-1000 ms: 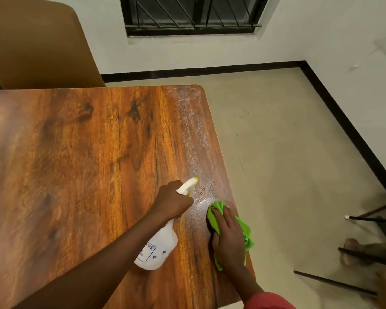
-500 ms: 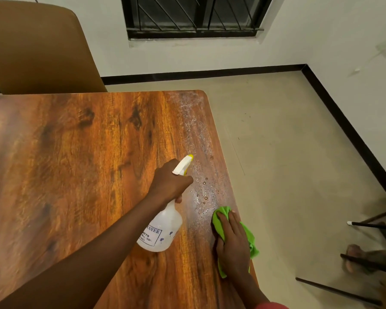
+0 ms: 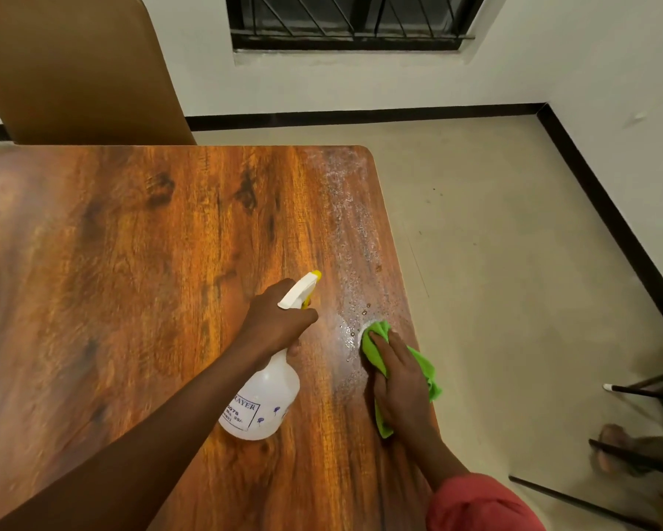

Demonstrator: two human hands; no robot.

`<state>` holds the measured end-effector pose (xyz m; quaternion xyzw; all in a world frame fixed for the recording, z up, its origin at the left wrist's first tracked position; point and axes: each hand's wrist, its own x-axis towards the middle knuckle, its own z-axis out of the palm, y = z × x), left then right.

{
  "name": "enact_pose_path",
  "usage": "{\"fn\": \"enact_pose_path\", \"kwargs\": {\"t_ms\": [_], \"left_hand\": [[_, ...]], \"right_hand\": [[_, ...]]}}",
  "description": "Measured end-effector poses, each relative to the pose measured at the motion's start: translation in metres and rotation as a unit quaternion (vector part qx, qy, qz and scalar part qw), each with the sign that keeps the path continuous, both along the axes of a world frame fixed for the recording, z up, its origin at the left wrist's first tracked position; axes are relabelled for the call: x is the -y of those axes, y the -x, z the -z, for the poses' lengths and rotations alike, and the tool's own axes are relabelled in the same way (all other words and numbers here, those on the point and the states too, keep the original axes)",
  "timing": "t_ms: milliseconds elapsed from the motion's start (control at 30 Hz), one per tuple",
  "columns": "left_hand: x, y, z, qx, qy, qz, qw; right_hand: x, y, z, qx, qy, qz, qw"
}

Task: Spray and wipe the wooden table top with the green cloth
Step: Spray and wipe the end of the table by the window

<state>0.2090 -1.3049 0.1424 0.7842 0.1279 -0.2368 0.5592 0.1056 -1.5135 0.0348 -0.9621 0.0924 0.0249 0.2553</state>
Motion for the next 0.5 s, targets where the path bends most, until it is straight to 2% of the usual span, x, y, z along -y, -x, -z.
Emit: {"fn": "enact_pose_path", "kwargs": {"t_ms": [133, 267, 400, 500], "left_hand": [[-0.01, -0.005, 0.003, 0.017, -0.002, -0.02, 1.0], [-0.02, -0.008, 0.009, 0.015, 0.0, -0.028, 1.0], [-0.021, -0.011, 0.013, 0.014, -0.005, -0.027, 1.0], [-0.023, -0.014, 0.012, 0.011, 0.011, -0.017, 1.0]], "right_hand": [[-0.001, -0.042, 0.0, 0.003, -0.002, 0.062, 0.998], [-0.029, -0.063, 0.002, 0.006, -0.015, 0.027, 1.0], [-0.032, -0.033, -0.001, 0.027, -0.005, -0.047, 0.999], [-0.021, -0.039, 0.0, 0.015, -0.018, 0.002, 1.0]]}}
